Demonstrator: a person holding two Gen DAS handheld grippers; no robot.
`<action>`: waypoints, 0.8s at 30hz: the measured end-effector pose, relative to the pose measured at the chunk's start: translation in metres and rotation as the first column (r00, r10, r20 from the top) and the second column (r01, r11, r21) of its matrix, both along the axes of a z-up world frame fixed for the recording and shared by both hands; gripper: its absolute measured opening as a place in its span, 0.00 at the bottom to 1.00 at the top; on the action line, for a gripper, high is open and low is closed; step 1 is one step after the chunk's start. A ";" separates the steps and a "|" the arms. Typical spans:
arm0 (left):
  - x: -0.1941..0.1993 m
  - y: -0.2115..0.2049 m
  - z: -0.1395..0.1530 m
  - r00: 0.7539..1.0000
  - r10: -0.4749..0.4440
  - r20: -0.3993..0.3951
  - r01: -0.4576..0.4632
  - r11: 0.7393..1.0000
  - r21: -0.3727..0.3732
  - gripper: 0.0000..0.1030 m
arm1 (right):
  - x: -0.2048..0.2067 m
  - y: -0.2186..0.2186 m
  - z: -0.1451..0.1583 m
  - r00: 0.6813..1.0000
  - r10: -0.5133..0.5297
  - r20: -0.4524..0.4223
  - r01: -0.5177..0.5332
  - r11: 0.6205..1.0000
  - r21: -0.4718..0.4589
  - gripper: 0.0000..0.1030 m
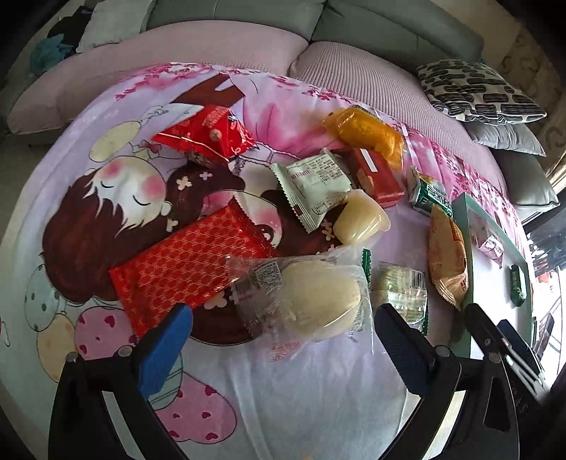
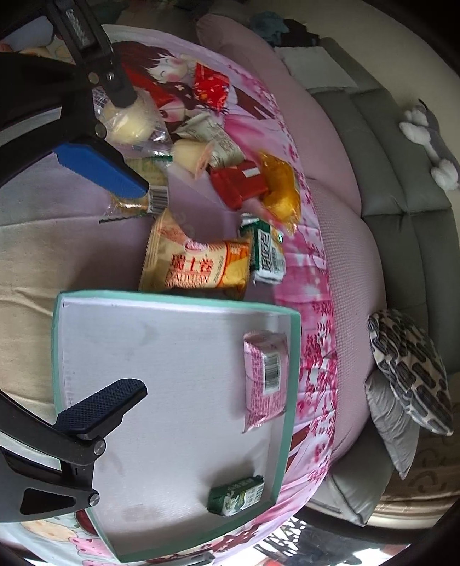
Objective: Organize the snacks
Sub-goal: 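Grasp the bread bun pack with the left tool while the right tool grasps the round biscuit pack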
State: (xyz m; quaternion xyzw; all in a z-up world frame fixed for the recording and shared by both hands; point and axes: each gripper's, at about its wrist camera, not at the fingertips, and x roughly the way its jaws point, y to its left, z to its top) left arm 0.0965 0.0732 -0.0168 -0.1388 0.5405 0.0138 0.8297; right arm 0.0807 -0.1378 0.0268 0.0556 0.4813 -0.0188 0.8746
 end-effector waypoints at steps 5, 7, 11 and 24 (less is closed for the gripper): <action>0.010 -0.006 -0.006 1.000 0.003 -0.013 -0.003 1.000 -0.012 0.99 | 0.000 0.009 -0.003 1.000 0.024 -0.004 -0.024 1.000 -0.016 1.00; 0.014 -0.006 -0.011 1.000 0.014 -0.021 -0.015 1.000 -0.027 0.99 | 0.000 0.010 -0.005 1.000 0.027 -0.011 -0.027 0.999 -0.020 1.00; 0.016 -0.005 -0.013 0.999 0.032 -0.021 -0.033 0.999 -0.029 0.83 | 0.000 0.013 -0.006 0.999 0.033 -0.012 -0.033 0.999 -0.026 1.00; 0.013 -0.008 -0.007 1.000 0.022 0.011 -0.022 0.999 -0.039 0.71 | 0.000 0.029 -0.010 0.995 0.103 -0.015 -0.103 0.995 -0.006 1.00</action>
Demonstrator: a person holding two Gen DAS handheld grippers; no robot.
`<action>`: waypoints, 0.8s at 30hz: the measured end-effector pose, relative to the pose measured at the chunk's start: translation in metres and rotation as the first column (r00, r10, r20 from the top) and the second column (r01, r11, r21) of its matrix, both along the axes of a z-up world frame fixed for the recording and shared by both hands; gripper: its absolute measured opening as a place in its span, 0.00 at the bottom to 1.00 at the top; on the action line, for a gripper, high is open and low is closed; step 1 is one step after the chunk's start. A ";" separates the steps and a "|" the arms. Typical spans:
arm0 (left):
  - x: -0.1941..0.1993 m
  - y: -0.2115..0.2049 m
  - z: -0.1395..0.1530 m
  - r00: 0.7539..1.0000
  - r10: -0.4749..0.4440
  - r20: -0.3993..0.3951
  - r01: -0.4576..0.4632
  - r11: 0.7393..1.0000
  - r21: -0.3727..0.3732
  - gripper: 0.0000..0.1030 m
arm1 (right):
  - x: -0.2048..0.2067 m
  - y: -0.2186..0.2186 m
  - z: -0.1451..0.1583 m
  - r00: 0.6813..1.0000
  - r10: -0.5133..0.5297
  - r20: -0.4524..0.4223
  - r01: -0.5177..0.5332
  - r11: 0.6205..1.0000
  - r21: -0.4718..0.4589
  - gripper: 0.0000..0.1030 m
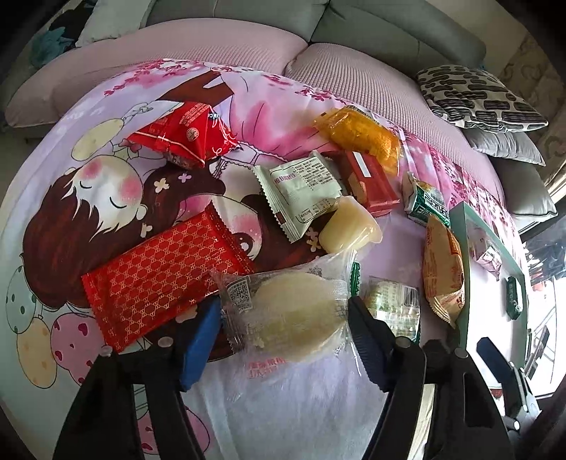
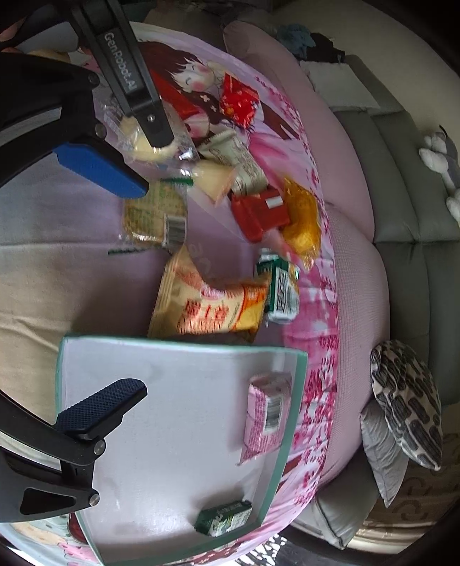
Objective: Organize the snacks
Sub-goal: 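Grasp the bread bun pack with the left tool while the right tool grasps the round biscuit pack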
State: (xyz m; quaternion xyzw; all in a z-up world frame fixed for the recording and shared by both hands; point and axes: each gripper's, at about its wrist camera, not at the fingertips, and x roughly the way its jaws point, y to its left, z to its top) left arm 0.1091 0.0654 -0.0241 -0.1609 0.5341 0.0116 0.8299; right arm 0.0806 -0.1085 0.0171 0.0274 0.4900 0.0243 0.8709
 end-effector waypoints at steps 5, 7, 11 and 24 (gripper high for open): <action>-0.003 0.006 -0.001 1.000 0.012 -0.005 -0.012 1.000 -0.015 0.71 | 0.000 0.014 -0.007 0.999 0.046 -0.012 -0.046 0.999 0.005 1.00; -0.003 0.007 -0.001 1.000 0.015 -0.006 -0.015 1.000 -0.022 0.71 | 0.000 0.017 -0.008 0.999 0.049 -0.009 -0.049 0.999 -0.013 1.00; -0.005 0.010 -0.002 1.000 0.025 -0.011 -0.025 0.999 -0.030 0.71 | -0.001 0.017 -0.006 0.999 0.040 -0.002 -0.040 0.999 -0.022 0.98; -0.004 0.016 -0.004 0.998 0.053 -0.024 -0.054 0.998 -0.045 0.74 | 0.004 0.039 -0.019 0.992 0.121 -0.023 -0.122 0.993 -0.005 0.82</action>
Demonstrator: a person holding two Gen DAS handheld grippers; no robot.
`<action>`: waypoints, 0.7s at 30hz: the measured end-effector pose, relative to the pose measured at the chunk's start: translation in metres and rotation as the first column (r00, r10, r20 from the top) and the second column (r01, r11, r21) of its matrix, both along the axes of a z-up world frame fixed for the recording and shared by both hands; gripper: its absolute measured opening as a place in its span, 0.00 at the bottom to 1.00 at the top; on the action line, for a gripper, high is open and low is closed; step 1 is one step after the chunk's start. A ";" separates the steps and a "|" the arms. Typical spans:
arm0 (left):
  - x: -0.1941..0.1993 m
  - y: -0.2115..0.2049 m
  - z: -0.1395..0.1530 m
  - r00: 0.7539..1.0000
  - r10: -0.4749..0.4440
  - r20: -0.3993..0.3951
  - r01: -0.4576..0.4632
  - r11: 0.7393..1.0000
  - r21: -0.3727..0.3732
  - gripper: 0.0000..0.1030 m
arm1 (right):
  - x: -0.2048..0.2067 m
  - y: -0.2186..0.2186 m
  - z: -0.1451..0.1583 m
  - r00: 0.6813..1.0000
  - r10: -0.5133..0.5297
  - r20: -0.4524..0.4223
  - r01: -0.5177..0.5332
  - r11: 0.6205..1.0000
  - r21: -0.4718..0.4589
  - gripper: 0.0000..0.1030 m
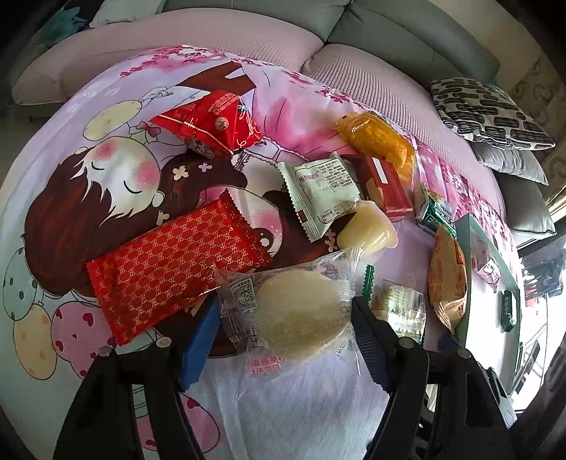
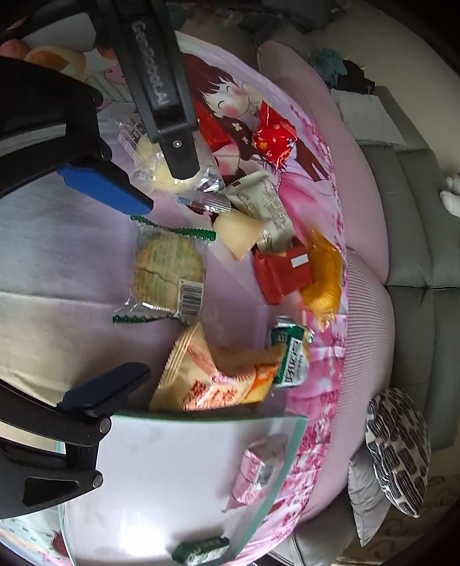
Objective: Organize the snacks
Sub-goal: 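Grasp the bread bun pack with the left tool while the right tool grasps the round biscuit pack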
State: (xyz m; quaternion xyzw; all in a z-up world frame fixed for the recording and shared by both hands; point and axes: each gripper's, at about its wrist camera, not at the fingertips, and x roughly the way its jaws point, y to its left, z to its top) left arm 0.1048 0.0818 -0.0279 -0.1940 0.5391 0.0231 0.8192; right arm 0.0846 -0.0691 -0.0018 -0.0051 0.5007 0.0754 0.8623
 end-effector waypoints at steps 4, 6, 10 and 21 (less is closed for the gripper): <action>-0.001 0.001 -0.002 1.000 0.004 -0.003 -0.004 1.000 -0.006 0.75 | 0.007 0.003 -0.009 1.000 0.000 -0.022 0.000 1.000 0.003 0.79; -0.001 0.001 -0.003 1.000 0.006 -0.007 -0.006 1.000 -0.009 0.76 | 0.011 0.004 -0.013 1.000 0.001 -0.023 -0.001 1.000 0.007 0.77; 0.001 0.001 -0.007 1.000 0.010 -0.012 -0.010 1.000 -0.016 0.77 | 0.015 0.007 -0.016 1.000 0.004 -0.008 -0.004 1.000 -0.008 0.75; 0.003 0.000 -0.011 1.000 0.008 -0.026 -0.009 1.000 -0.027 0.79 | 0.016 0.007 -0.015 1.000 0.005 0.018 -0.005 1.000 -0.006 0.58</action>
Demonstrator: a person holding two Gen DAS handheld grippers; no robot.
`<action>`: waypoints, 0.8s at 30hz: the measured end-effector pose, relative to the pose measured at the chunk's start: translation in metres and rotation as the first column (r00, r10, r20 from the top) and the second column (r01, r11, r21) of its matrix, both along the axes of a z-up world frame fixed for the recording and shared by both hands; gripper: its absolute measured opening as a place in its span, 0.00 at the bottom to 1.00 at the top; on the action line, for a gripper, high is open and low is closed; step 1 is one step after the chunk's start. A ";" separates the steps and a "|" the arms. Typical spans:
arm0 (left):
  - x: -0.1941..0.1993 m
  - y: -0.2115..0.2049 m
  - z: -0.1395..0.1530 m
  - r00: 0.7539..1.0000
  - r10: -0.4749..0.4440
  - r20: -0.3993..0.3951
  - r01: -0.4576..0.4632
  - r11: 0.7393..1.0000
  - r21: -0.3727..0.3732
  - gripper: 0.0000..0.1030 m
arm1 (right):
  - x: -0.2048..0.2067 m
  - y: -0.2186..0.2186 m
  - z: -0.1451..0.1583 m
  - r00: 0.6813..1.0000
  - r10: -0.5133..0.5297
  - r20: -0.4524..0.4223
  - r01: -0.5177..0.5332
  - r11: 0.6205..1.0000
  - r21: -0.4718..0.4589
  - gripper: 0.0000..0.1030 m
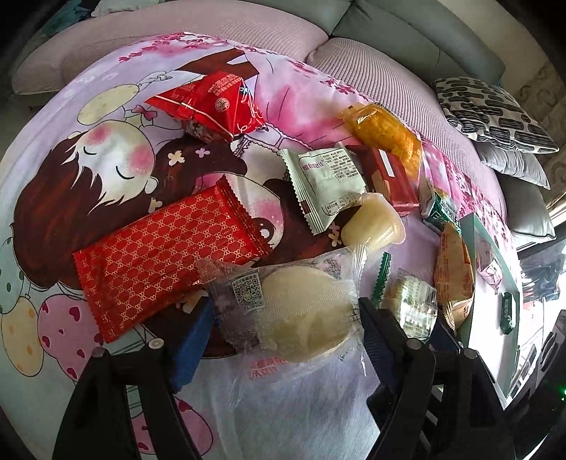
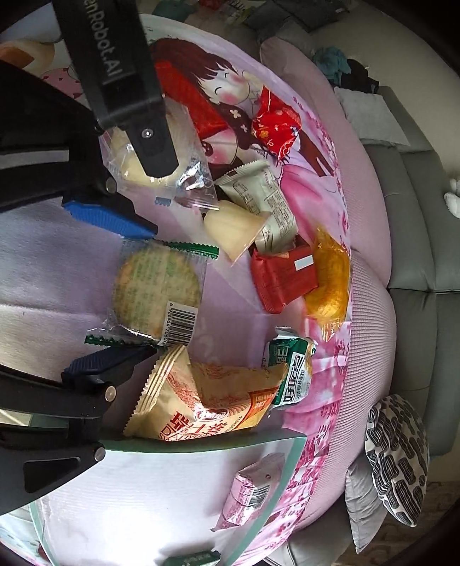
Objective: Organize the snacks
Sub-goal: 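Grasp the bread bun pack with the left tool while the right tool grasps the round biscuit pack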
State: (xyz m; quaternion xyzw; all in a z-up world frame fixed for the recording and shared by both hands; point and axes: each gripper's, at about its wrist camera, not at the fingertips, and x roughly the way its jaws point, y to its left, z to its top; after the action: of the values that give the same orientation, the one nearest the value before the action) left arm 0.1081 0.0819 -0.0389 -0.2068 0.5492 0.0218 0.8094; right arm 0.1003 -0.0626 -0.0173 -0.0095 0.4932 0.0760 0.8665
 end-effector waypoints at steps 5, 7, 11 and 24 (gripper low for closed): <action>-0.001 -0.001 0.002 1.000 0.008 0.009 -0.008 1.000 0.000 0.76 | -0.002 -0.003 0.001 1.000 -0.006 0.002 0.006 1.000 0.013 0.55; -0.003 -0.001 0.005 1.000 0.006 0.017 -0.006 1.000 -0.002 0.73 | -0.004 -0.004 0.002 1.000 -0.003 0.002 0.003 1.000 0.016 0.55; -0.005 -0.001 0.010 0.999 0.004 0.035 -0.003 1.000 -0.014 0.70 | -0.007 -0.005 0.004 1.000 -0.006 0.010 0.006 1.000 0.024 0.54; -0.013 -0.001 0.038 0.993 -0.002 0.121 0.007 0.999 -0.043 0.64 | -0.015 -0.013 0.022 0.998 -0.013 0.064 0.009 0.998 0.060 0.53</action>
State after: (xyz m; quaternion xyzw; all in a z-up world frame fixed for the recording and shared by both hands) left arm 0.0947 0.0814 -0.0012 -0.2240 0.4999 -0.0046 0.8366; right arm 0.0850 -0.0753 0.0045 0.0168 0.4624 0.0858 0.8823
